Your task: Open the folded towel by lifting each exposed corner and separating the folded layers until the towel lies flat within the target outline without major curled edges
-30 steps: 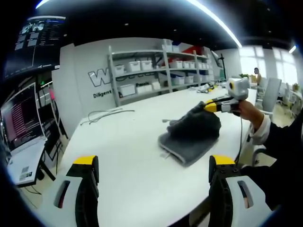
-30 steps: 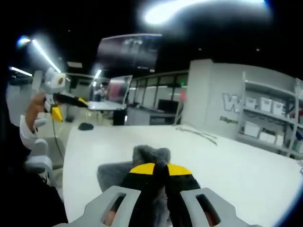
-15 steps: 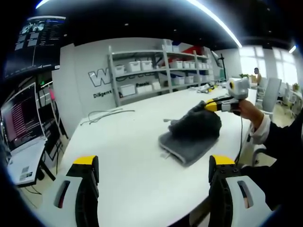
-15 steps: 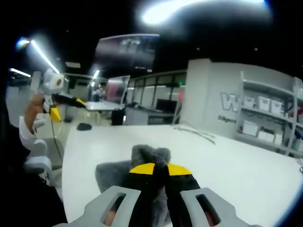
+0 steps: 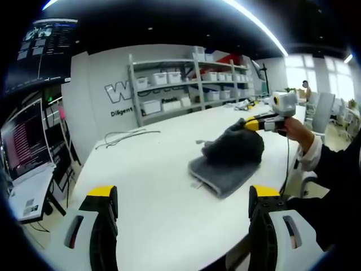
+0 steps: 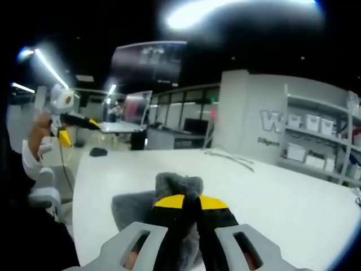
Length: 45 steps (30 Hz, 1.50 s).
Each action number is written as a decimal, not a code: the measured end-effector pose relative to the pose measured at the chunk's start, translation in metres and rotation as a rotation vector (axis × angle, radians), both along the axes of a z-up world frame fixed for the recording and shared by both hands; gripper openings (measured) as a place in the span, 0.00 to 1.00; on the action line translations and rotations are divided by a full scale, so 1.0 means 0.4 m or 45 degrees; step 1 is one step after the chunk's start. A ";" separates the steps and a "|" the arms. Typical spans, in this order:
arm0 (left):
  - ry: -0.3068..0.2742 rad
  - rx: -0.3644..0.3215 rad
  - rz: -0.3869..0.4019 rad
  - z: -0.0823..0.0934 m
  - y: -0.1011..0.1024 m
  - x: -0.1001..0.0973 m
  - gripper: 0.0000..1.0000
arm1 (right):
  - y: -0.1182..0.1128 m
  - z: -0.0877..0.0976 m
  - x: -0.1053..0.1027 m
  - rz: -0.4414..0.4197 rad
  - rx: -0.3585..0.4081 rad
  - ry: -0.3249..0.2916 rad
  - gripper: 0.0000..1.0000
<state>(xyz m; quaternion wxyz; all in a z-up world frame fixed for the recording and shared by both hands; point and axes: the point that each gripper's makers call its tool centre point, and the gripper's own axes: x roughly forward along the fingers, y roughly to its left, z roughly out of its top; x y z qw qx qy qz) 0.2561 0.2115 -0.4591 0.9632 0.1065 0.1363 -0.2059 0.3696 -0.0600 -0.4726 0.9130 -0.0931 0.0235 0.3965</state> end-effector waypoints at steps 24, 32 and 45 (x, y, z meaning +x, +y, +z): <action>-0.001 0.003 0.002 0.000 0.006 0.001 0.95 | -0.022 0.001 0.010 -0.025 0.008 0.007 0.03; -0.006 0.002 0.005 0.004 0.008 -0.001 0.94 | -0.024 0.000 0.008 -0.029 0.008 0.007 0.03; -0.011 -0.001 0.018 0.008 0.022 -0.004 0.94 | -0.036 0.002 0.011 -0.043 0.013 0.005 0.03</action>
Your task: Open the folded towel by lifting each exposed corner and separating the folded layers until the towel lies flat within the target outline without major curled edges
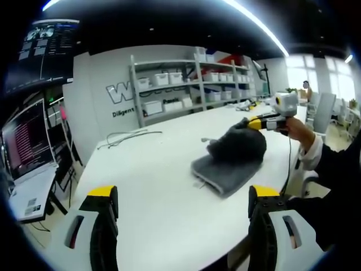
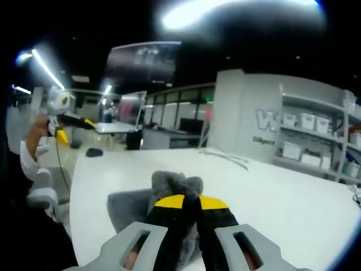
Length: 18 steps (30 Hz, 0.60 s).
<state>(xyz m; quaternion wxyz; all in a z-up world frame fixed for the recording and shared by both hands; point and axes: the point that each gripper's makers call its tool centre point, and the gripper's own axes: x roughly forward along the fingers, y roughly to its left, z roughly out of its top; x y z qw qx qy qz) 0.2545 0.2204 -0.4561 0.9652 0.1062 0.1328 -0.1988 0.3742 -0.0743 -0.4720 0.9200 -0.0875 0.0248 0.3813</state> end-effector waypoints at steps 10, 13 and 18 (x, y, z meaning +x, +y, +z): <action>0.000 0.001 0.000 0.000 -0.001 0.001 0.94 | -0.022 0.003 0.005 -0.019 0.006 -0.004 0.03; 0.003 0.002 -0.001 -0.002 -0.002 0.002 0.94 | -0.028 0.003 0.006 -0.026 0.007 -0.004 0.03; 0.003 0.000 0.000 -0.003 -0.002 0.003 0.94 | -0.036 0.003 0.005 -0.037 0.011 -0.005 0.03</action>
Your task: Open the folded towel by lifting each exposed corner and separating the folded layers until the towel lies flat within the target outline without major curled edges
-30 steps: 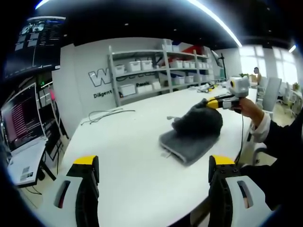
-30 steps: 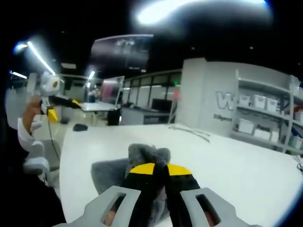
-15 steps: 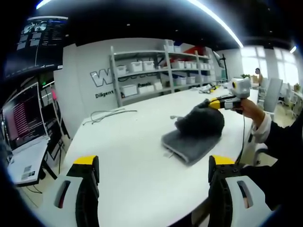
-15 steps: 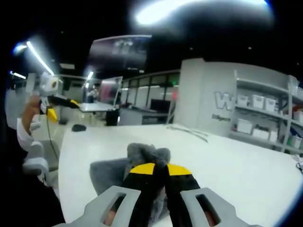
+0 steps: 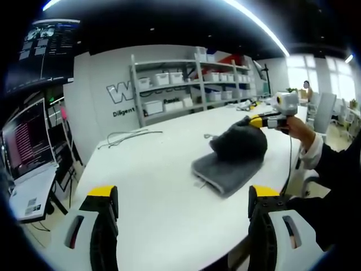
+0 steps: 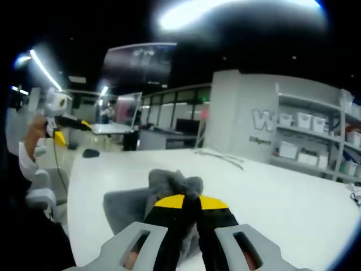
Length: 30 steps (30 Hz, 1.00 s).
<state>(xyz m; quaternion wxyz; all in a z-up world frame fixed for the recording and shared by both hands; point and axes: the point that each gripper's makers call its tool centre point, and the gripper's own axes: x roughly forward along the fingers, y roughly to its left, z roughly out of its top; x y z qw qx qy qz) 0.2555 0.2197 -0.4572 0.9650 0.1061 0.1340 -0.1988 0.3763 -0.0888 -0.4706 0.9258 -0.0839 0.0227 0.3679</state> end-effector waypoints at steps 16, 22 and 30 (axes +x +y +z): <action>0.004 0.005 -0.004 -0.003 -0.005 -0.001 0.94 | -0.019 0.001 0.005 -0.025 0.002 -0.001 0.03; 0.003 0.005 -0.003 -0.002 -0.005 -0.001 0.94 | -0.020 -0.001 0.001 -0.028 -0.003 0.000 0.03; 0.001 0.008 0.000 0.000 -0.003 -0.001 0.94 | -0.024 -0.002 -0.004 -0.035 -0.002 0.000 0.03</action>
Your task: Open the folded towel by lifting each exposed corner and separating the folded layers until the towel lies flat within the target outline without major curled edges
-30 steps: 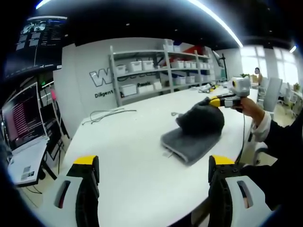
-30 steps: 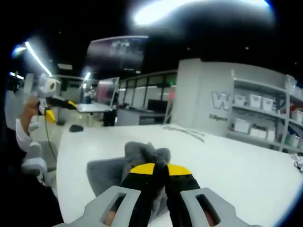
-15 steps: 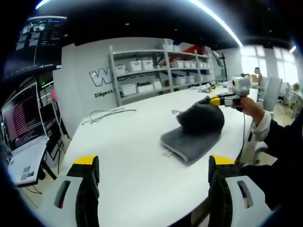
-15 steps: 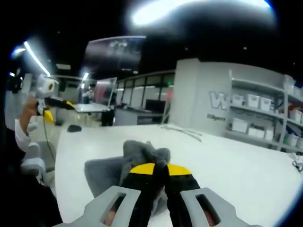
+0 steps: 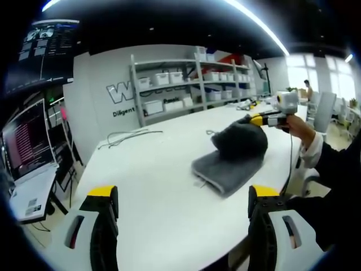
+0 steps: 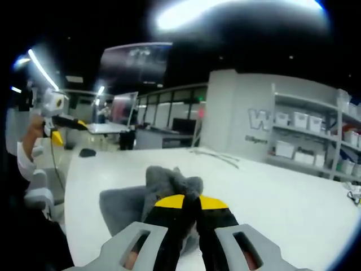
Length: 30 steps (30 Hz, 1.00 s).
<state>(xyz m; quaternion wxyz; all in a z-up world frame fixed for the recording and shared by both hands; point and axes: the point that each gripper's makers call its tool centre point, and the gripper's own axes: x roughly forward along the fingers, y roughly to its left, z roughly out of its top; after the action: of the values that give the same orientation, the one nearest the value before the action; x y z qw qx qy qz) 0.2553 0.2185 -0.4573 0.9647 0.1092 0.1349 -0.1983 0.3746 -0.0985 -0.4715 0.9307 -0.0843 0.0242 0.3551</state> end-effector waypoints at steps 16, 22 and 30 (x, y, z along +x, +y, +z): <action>0.002 0.004 0.002 0.000 0.006 0.004 0.94 | 0.002 -0.011 -0.014 -0.010 -0.008 0.004 0.03; 0.004 0.007 0.000 -0.002 0.005 0.004 0.94 | 0.001 -0.017 -0.016 -0.014 -0.016 0.007 0.03; 0.003 0.010 0.001 -0.003 0.003 0.001 0.93 | -0.012 -0.015 -0.001 -0.018 -0.014 0.011 0.03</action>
<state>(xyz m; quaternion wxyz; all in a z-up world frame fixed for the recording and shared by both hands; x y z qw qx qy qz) 0.2559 0.2197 -0.4586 0.9641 0.1126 0.1368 -0.1977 0.3743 -0.1032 -0.4776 0.9326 -0.0879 0.0309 0.3488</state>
